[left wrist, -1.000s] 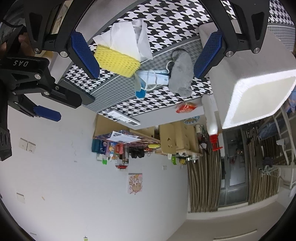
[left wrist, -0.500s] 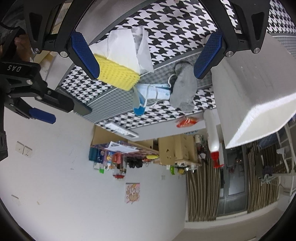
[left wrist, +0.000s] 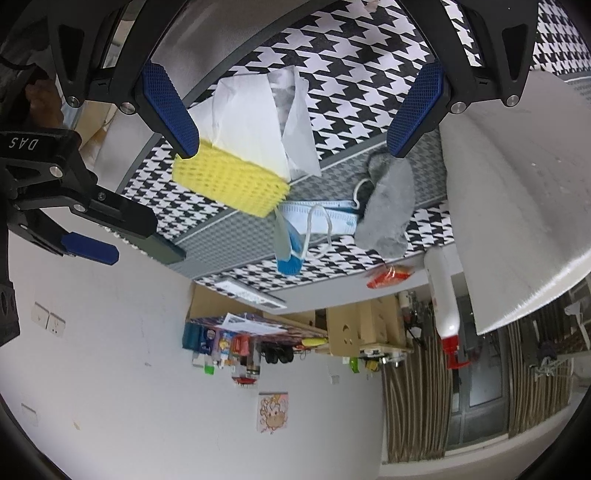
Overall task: Organize soft objects
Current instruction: 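Move right tool to the yellow mesh sleeve while left tool approaches the white tissue, then close right gripper on the yellow mesh sleeve while left gripper closes on the white tissue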
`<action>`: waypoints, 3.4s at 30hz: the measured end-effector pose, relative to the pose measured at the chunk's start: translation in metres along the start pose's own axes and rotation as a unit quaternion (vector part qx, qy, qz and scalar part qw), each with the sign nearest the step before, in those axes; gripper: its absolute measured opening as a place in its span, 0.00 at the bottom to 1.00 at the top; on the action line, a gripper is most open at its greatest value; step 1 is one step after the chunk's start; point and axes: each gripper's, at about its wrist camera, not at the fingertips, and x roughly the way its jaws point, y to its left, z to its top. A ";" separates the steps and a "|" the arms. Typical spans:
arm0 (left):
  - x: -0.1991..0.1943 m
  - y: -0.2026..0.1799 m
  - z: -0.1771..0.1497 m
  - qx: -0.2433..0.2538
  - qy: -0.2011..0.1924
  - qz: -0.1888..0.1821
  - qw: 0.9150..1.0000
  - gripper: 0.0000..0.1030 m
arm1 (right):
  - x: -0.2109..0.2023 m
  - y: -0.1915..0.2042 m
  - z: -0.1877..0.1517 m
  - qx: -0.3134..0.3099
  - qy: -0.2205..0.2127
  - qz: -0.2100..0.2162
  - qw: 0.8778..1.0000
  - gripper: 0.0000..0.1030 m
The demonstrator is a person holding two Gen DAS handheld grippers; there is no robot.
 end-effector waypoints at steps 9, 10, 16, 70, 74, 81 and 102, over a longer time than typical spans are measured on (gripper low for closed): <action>0.014 0.004 -0.009 -0.002 0.024 0.003 1.000 0.99 | 0.019 0.003 -0.010 -0.006 0.032 0.020 0.999 0.92; 0.015 0.004 -0.009 -0.002 0.027 0.002 1.000 0.99 | 0.022 0.003 -0.012 -0.005 0.038 0.023 0.999 0.92; 0.027 0.003 -0.014 -0.001 0.043 -0.004 0.999 0.99 | 0.034 0.001 -0.018 -0.005 0.058 0.023 0.998 0.91; 0.074 -0.034 -0.007 0.039 0.098 -0.007 0.994 0.76 | 0.028 -0.039 -0.027 0.048 0.087 0.005 0.995 0.11; 0.077 -0.037 -0.006 0.039 0.103 -0.007 0.994 0.68 | 0.027 -0.045 -0.028 0.057 0.086 0.000 0.995 0.11; 0.080 -0.047 -0.001 0.048 0.104 -0.013 0.993 0.38 | 0.020 -0.052 -0.029 0.067 0.077 -0.003 0.995 0.11; 0.040 -0.038 0.011 0.067 0.046 -0.023 0.996 0.07 | 0.003 -0.038 -0.016 0.056 0.046 0.003 0.997 0.11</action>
